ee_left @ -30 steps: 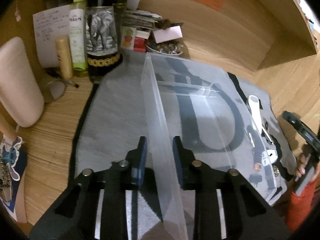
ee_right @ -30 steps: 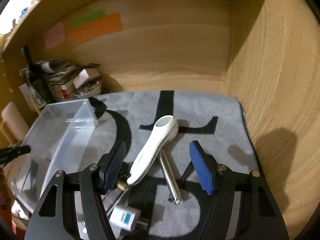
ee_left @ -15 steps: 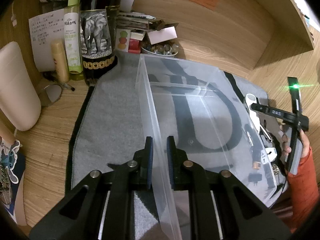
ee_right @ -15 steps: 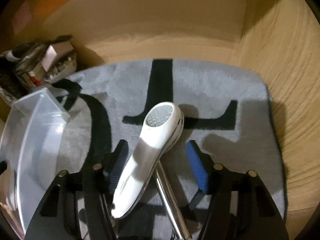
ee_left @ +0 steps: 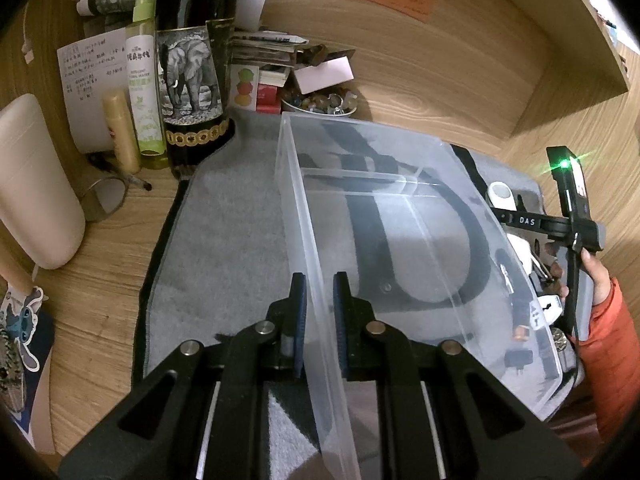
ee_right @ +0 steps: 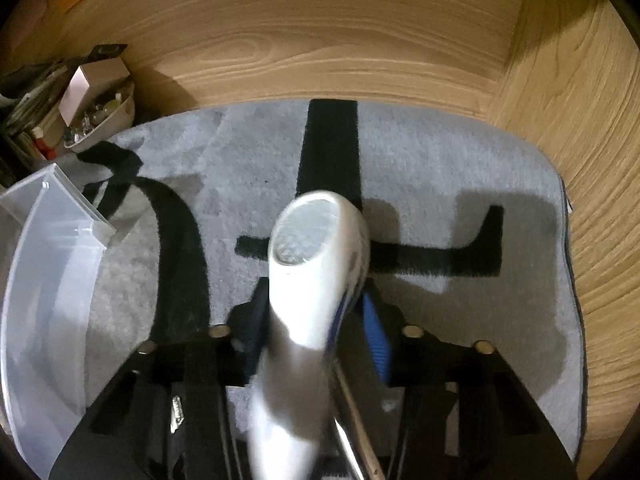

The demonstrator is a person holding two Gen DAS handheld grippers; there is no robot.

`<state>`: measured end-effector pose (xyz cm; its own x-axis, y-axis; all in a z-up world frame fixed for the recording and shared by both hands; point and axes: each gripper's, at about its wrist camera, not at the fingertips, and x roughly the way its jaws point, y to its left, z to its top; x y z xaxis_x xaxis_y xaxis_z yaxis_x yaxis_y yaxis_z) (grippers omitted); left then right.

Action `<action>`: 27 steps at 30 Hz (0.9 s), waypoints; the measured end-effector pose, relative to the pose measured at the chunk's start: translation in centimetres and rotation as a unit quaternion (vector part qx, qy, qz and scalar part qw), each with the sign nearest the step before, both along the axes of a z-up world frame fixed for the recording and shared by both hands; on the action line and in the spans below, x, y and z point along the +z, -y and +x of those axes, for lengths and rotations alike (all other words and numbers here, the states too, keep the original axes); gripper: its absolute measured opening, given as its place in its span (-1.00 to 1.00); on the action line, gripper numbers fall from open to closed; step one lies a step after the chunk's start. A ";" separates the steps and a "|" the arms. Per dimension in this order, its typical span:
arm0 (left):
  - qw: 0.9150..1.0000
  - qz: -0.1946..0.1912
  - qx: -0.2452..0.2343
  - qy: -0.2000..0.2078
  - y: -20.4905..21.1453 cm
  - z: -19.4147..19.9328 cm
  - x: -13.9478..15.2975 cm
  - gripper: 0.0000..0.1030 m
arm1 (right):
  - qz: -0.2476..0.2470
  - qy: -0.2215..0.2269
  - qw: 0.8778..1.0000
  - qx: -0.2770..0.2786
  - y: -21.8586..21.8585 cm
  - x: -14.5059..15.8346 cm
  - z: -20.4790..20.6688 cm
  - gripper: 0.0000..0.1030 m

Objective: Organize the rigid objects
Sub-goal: 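Close the right tool on the white handheld device's handle, then lift the white device with the right tool and carry it over the box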

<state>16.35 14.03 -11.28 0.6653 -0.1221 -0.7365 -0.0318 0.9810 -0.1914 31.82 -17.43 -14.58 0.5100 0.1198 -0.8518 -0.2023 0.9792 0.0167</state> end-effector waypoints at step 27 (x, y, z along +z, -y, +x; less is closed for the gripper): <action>1.000 0.005 -0.004 -0.014 -0.2 0.6 -0.2 -0.75 | 0.087 0.173 0.978 0.072 -3.2 12.5 -8.4 -0.40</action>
